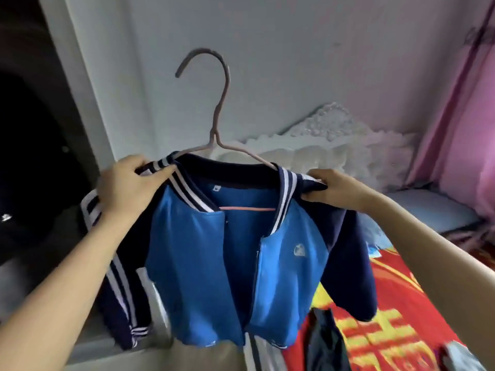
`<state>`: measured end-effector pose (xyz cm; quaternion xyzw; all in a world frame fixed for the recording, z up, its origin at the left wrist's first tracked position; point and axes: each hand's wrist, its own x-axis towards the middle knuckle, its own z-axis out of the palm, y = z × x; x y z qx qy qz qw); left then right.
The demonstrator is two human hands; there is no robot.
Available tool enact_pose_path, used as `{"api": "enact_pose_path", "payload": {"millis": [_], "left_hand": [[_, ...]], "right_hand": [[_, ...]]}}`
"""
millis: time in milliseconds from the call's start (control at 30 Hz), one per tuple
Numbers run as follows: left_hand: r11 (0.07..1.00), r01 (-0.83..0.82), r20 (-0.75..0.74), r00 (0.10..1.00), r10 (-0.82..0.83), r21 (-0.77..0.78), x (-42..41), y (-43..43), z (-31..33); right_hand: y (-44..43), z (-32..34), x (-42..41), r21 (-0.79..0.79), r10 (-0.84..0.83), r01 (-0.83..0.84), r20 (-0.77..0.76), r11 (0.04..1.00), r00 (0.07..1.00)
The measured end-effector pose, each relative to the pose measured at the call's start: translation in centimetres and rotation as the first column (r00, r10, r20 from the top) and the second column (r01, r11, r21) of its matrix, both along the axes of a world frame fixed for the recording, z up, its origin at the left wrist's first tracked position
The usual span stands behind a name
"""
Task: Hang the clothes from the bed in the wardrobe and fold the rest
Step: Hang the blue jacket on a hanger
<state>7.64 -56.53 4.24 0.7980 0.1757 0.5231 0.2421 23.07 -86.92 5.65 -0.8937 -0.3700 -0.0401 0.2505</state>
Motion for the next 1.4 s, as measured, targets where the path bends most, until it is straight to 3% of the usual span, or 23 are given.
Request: {"api": "enact_pose_path", "payload": {"millis": [133, 233, 333, 467, 567, 667, 833, 1000, 1200, 1300, 1400], "left_hand": [[0.962, -0.251, 0.114, 0.964, 0.239, 0.108, -5.9, 4.5, 0.5], [0.914, -0.398, 0.134, 0.913, 0.386, 0.079, -10.8, 8.4, 0.8], [0.896, -0.443, 0.147, 0.888, 0.437, 0.011, -14.2, 11.7, 0.9], [0.872, -0.490, 0.123, 0.865, 0.487, -0.004, -18.5, 15.9, 0.1], [0.861, -0.508, 0.075, 0.858, 0.508, -0.020, -22.9, 20.7, -1.1], [0.864, -0.502, 0.038, 0.863, 0.504, -0.041, -26.2, 25.2, -2.5], [0.873, -0.479, -0.003, 0.877, 0.481, -0.096, -28.8, 31.4, -4.2], [0.850, -0.512, -0.047, 0.859, 0.510, -0.122, -28.1, 35.5, -4.6], [0.832, -0.532, -0.028, 0.845, 0.535, -0.158, -25.1, 38.3, -4.8], [0.831, -0.540, -0.023, 0.840, 0.542, -0.137, -23.3, 39.8, -4.8], [0.821, -0.567, -0.130, 0.821, 0.556, -0.067, -20.8, 42.8, -5.3]], "right_hand": [[6.7, 1.1, -2.4, -0.042, 0.237, -0.240, -0.063, 0.970, 0.970], [12.4, 1.8, -5.4, -0.149, 0.443, -0.457, -0.117, 0.877, 0.889], [18.1, 1.2, -7.9, -0.188, 0.489, -0.491, -0.058, 0.851, 0.870], [25.7, 0.3, -12.1, 0.026, 0.547, -0.547, 0.014, 0.837, 0.837], [32.6, 0.1, -15.7, -0.104, 0.644, -0.645, -0.048, 0.757, 0.764], [37.7, -0.1, -18.9, -0.238, 0.655, -0.679, -0.180, 0.695, 0.734], [43.3, -1.0, -22.7, -0.106, 0.596, -0.644, -0.292, 0.757, 0.748], [46.6, -0.2, -24.3, -0.078, 0.567, -0.634, -0.372, 0.770, 0.735], [49.6, 0.1, -24.4, -0.044, 0.599, -0.711, -0.503, 0.702, 0.623], [51.8, -0.3, -24.2, -0.018, 0.607, -0.707, -0.499, 0.707, 0.619], [54.6, -0.9, -22.7, 0.079, 0.593, -0.643, -0.486, 0.762, 0.643]]}}
